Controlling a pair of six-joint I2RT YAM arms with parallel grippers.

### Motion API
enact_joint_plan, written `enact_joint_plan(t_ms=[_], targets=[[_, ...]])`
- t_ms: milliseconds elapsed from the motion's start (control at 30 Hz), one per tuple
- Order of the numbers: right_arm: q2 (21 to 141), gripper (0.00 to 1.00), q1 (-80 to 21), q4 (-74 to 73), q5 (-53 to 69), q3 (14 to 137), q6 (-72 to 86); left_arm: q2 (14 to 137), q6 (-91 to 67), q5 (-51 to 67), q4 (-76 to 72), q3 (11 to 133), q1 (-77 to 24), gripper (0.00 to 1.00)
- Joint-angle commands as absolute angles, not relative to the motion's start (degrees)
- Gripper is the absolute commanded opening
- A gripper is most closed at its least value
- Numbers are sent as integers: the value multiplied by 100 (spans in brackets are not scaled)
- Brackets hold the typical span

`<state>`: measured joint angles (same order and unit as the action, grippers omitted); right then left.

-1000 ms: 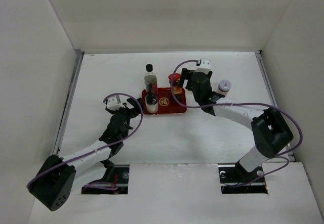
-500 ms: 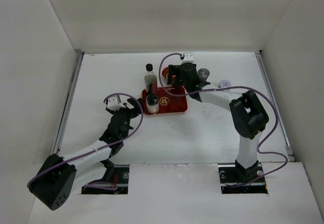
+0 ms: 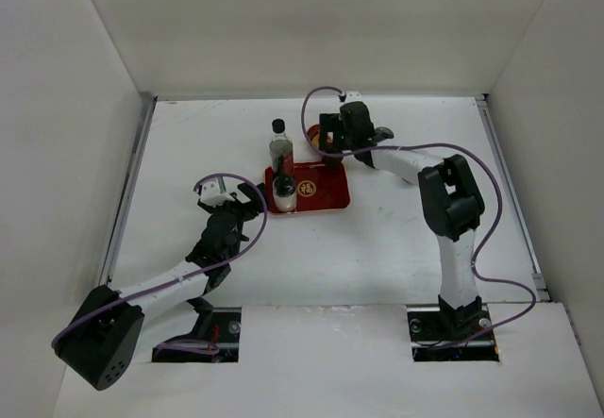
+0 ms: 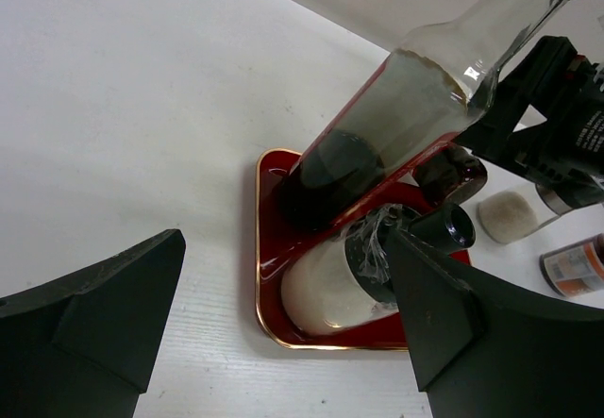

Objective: Organize the condiment bottles

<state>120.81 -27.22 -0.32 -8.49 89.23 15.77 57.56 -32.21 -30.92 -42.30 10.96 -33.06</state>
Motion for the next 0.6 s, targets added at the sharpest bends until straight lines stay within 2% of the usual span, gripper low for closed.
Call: enact_joint_plan(t_ms=[0,67,200,433,567], targets=[[12260,100,-2860,-185,-545,9150,1503,5757,-3287,-3032,-4579,1151,-3283,88],[12278,95,-2939,-167,-536,9132,1529,5748,-3287,-3032,-4579,1151,-3274,88],[12287,92,-3089,-211,-510,9158,1547,5757,-3296,-3024,-4579,1151,-3274,88],[12165,55,-3177,-405,-589,9027,1591,5704,-3305,-2988,-4579,1134,-3274,88],[11647,45,-3194,253,-641,8475,1801,5739,-3313,-2988,-4579,1151,-3283,88]])
